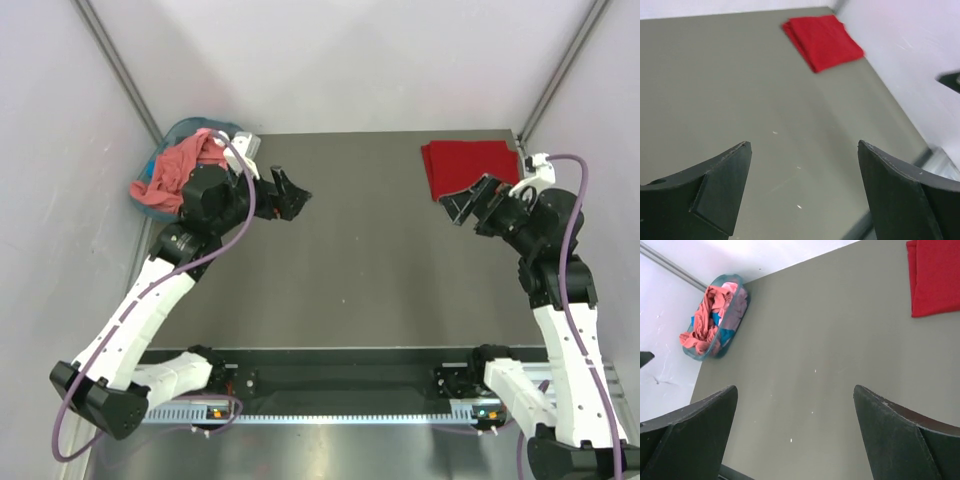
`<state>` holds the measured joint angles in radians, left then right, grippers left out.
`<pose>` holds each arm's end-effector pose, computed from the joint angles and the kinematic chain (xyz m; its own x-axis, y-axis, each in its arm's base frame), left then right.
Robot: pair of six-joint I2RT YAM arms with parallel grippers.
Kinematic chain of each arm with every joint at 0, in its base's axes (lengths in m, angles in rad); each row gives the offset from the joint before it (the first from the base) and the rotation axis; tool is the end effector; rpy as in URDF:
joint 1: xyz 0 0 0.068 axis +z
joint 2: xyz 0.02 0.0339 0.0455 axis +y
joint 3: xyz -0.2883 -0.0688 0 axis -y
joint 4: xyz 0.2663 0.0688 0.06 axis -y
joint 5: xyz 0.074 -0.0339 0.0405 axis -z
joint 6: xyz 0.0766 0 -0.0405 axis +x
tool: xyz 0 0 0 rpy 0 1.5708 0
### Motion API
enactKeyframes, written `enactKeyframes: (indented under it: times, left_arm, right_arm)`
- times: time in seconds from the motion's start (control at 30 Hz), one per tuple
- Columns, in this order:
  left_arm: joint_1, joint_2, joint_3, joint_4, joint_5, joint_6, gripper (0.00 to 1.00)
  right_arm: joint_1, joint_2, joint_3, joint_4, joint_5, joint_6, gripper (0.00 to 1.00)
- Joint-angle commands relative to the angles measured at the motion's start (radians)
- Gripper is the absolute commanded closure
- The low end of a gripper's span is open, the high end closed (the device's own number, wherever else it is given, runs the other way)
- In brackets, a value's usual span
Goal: Fold and stack the t-shirts
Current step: Grab the tshirt from the pile
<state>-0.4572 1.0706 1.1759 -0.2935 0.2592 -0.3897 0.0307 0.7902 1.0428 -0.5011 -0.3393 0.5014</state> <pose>0.2477 -0.1437 0.4264 -0.4032 -0.2109 -0.8905 0.5399 0.7309 -0.4176 0.2008 0.0317 0.4070 -0.3845 0.4417 -0.8106 -0.1900 0.8215 0.5377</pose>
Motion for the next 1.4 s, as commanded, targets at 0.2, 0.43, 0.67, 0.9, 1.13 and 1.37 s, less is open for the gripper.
enactKeyframes:
  times: [0.2, 0.43, 0.67, 0.9, 1.13, 1.37]
  left_arm:
    - [0.200, 0.242, 0.287, -0.150, -0.367, 0.036, 0.11]
    - [0.529, 0.458, 0.372, -0.108, -0.413, -0.003, 0.14]
    - [0.631, 0.762, 0.499, -0.055, -0.394, 0.067, 0.19]
    - [0.664, 1.003, 0.703, -0.168, -0.460, 0.095, 0.25]
    - [0.686, 1.143, 0.858, -0.259, -0.509, 0.124, 0.76]
    - [0.692, 1.097, 0.962, -0.325, -0.436, 0.134, 1.00]
  right_arm:
    - [0.031, -0.046, -0.024, 0.003, 0.170, -0.024, 0.00]
    - [0.121, -0.034, -0.009, 0.036, 0.161, 0.003, 0.00]
    - [0.186, -0.017, 0.019, 0.036, 0.248, -0.021, 0.00]
    - [0.204, -0.005, 0.060, -0.005, 0.375, -0.075, 0.00]
    - [0.204, 0.007, 0.063, -0.005, 0.381, -0.072, 0.00]
    - [0.204, -0.020, 0.063, 0.009, 0.367, -0.046, 0.00]
